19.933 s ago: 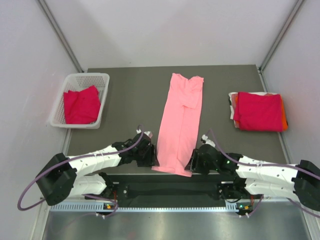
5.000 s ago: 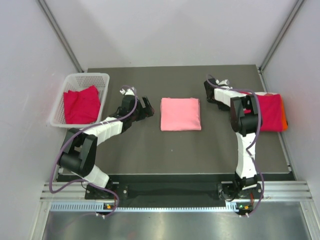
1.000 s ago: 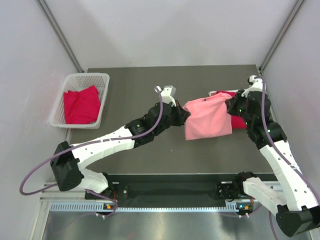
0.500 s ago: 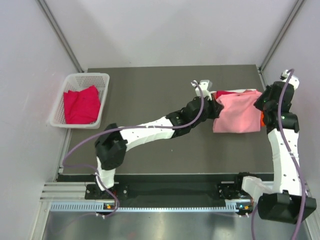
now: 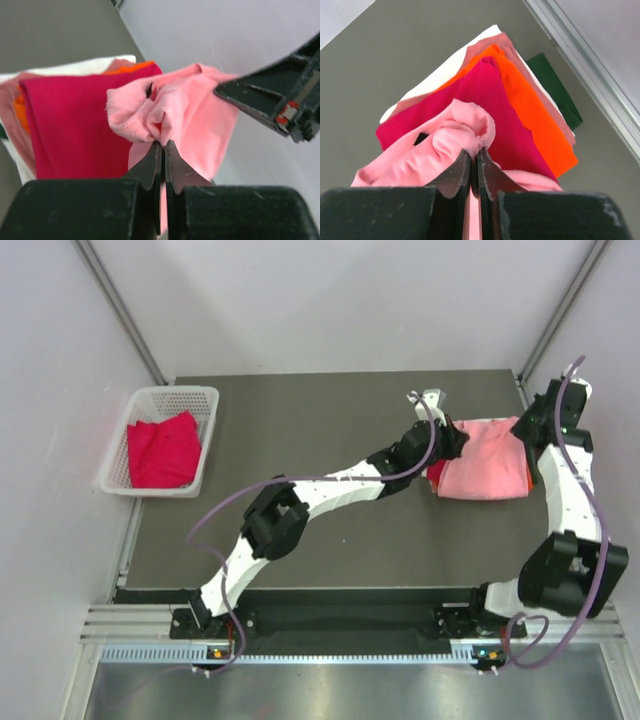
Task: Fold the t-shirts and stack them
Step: Neatly place the folded tshirt to the corner, then reset both grippers
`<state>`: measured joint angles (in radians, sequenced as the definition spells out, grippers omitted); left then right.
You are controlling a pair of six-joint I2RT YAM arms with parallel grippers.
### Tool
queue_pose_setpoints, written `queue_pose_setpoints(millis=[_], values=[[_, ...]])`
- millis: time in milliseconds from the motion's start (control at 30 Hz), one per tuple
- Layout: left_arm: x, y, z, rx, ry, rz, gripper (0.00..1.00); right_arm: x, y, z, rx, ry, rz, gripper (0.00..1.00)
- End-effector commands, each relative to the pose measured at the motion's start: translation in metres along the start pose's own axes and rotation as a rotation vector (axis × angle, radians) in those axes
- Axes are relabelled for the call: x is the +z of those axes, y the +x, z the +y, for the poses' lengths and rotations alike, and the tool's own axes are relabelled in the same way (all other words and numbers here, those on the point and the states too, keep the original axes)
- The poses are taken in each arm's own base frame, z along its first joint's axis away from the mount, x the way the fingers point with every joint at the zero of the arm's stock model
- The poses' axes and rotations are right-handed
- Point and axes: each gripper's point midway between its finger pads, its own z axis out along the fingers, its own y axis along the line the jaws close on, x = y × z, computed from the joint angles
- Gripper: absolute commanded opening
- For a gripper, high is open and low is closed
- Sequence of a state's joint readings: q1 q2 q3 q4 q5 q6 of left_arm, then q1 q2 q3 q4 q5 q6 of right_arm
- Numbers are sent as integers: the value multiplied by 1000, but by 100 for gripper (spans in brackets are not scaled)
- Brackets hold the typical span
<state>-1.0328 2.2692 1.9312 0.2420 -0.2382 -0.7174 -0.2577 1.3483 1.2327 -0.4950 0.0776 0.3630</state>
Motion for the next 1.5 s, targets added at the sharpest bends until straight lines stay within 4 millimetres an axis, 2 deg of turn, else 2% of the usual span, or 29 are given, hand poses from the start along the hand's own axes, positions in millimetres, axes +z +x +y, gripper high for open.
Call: queue_pose_setpoints(millis=[0,33,100,133,167,200,233,267,300,333,400,433,467,500,533,567,633,667,700,733,767,800,1000,1033,1067,1133,1167,1333,1467], values=[[27,-36,2,-45,55,-108,0,13,-55,17,41,-62,-125,0],[37,-28,17,-48,31,-106,0,19,-58,20,45,-75,-123,0],[48,-48,32,-83,25,-145,0,28,-75,30,55,-103,-146,0],[58,-39,49,-124,12,-128,0,47,-68,31,53,-96,-108,0],[62,-52,49,-151,27,-145,0,55,-70,32,54,-96,-103,0],[72,-46,74,-181,5,-132,0,70,-73,32,57,-88,-93,0],[76,-45,85,-188,-7,-122,5,78,-71,35,61,-105,-73,15],[79,-51,85,-195,-1,-125,54,86,-67,31,74,-90,-41,41],[80,-51,94,-195,-9,-107,87,89,-73,30,86,-76,-41,61],[78,-58,95,-196,-17,-100,99,100,-63,19,94,-20,-4,79],[67,-58,112,-171,-77,-59,99,89,-69,19,90,-17,-24,83],[46,-101,87,-140,-49,-120,99,82,-72,17,91,-7,-40,84],[33,-86,108,-114,-103,-90,99,73,-77,17,83,-9,-64,83],[19,-99,111,-90,-127,-101,99,52,-82,17,76,-20,-101,84],[-7,-141,90,-52,-124,-158,99,43,-88,15,67,-11,-132,89],[-21,-135,108,-25,-192,-116,99,35,-82,11,60,0,-133,93],[-58,-174,89,21,-202,-151,99,5,-91,9,50,0,-185,98],[-71,-172,101,37,-253,-136,99,-2,-89,8,42,4,-186,99],[-96,-193,94,47,-265,-162,99,-16,-88,12,32,-5,-201,100],[-107,-194,100,49,-290,-155,99,-21,-85,16,11,-9,-203,100],[-119,-185,113,54,-326,-132,99,-28,-79,30,-11,-35,-199,100],[-140,-200,113,39,-339,-148,99,-36,-77,37,-24,-52,-203,100],[-210,-189,163,60,-506,-129,99,-70,-32,105,-166,-249,-163,100],[-227,-196,160,69,-509,-151,99,-78,-25,122,-196,-313,-172,100],[-241,-181,181,77,-565,-119,99,-78,3,132,-232,-350,-132,100],[-267,-182,187,84,-588,-137,99,-91,16,144,-254,-408,-157,100],[-280,-165,209,90,-638,-108,99,-98,34,157,-285,-457,-142,100],[-327,-132,246,110,-715,-107,98,-105,111,171,-381,-585,-108,100],[-340,-120,259,146,-721,-130,97,-110,172,175,-450,-694,-110,100]])
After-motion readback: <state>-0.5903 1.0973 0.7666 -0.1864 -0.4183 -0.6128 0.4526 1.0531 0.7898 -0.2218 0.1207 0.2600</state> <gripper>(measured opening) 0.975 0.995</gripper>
